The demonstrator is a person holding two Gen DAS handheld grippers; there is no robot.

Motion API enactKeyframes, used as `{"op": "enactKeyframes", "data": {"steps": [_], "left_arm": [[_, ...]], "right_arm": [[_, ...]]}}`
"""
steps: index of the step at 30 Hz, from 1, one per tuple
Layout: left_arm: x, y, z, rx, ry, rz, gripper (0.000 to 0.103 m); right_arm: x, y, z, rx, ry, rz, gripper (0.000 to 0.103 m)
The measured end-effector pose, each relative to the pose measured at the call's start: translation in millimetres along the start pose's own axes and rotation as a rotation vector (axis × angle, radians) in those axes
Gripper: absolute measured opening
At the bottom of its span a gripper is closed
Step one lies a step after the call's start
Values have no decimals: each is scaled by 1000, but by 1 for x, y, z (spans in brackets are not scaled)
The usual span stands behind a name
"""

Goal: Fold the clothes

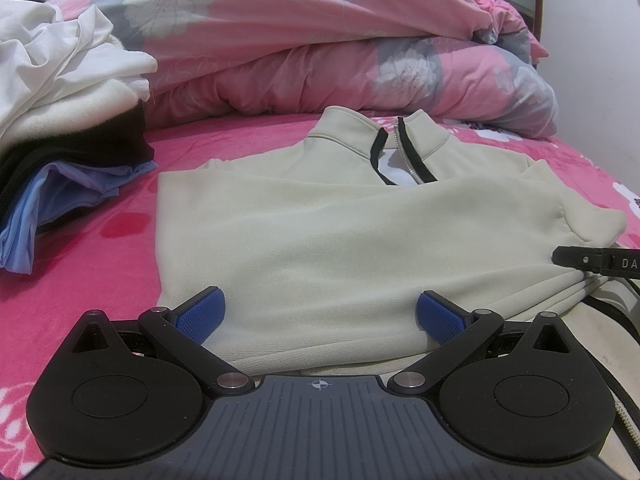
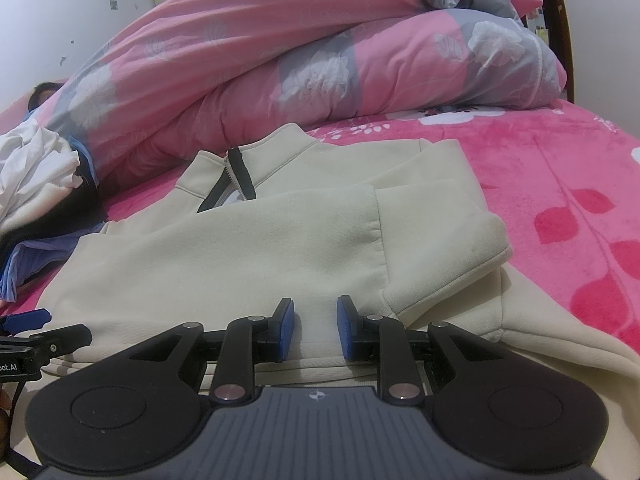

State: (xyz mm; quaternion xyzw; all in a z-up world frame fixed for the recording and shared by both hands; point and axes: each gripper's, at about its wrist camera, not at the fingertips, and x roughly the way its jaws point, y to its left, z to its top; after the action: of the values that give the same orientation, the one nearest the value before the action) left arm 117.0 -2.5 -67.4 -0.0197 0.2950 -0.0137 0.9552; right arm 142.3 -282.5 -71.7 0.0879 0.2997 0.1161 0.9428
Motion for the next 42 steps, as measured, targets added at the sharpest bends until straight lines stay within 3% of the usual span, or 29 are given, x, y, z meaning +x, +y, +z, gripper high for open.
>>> {"op": "enactKeyframes", "data": {"steps": [12, 17, 22, 25, 26, 29, 35, 38, 42], "left_arm": [[0, 2, 0, -3, -2, -6, 103], [1, 3, 1, -10, 1, -13, 103], [0, 4, -1, -18, -2, -20, 103], [0, 5, 0, -23, -2, -26, 103], [0, 5, 0, -25, -2, -28, 103], [0, 6, 0, -30, -2, -34, 103], [-1, 6, 0, -32, -2, -34, 103], [-1, 6, 0, -35, -2, -37, 103], [-1, 8, 0, -40, -2, -39, 103]], "right_arm": [[-21, -11, -3, -24, 41, 29, 24], [-43, 10, 3, -151, 109, -55, 26], [-46, 39, 17, -206, 57, -111, 27], [-17, 39, 16, -242, 69, -196, 33], [-7, 34, 14, -239, 78, -209, 30], [8, 24, 18, -161, 100, -215, 28], [14, 51, 37, -193, 84, -196, 30], [48, 32, 35, -164, 138, -288, 27], [46, 29, 44, -102, 153, -295, 27]]}}
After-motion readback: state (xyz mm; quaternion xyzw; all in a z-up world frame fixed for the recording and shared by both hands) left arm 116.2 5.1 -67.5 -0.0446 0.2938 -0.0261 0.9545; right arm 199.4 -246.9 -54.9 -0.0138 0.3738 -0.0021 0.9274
